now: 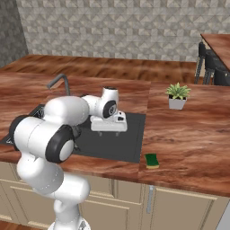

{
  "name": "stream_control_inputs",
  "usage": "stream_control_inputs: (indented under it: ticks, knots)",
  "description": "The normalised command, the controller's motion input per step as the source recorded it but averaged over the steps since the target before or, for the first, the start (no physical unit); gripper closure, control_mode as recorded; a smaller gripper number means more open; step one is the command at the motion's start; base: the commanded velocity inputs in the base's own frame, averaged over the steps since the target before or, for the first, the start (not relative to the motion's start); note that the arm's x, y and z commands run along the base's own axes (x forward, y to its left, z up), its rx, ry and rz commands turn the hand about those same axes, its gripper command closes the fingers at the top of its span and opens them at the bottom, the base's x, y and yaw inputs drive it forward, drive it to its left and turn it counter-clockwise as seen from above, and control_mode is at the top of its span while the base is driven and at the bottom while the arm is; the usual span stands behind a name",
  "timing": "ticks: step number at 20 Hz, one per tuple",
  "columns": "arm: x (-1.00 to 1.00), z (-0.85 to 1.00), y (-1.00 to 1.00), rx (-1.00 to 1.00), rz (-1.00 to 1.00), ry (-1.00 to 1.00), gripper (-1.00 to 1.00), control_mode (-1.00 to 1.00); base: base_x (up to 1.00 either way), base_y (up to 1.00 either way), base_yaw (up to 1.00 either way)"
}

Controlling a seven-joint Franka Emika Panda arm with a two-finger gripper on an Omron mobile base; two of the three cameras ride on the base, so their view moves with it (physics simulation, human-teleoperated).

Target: Pick the pan and sponge and place them into the sink. Then turn on the water.

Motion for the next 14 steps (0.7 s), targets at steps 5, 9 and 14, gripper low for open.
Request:
stream_control_inputs:
  ticks: [5, 9, 14]
  knots:
    - [-0.12, 0.03, -0.36, -0.01, 0.00, 0.00, -1.00, -1.00, 0.00, 0.00, 0.00]
    - [-0.15, 0.03, -0.35, -0.01, -0.01, 0.00, -1.00, -1.00, 0.00, 0.00, 0.00]
    - [-0.14, 0.01, -0.37, -0.01, -0.01, 0.00, -1.00, -1.00, 0.00, 0.00, 0.00]
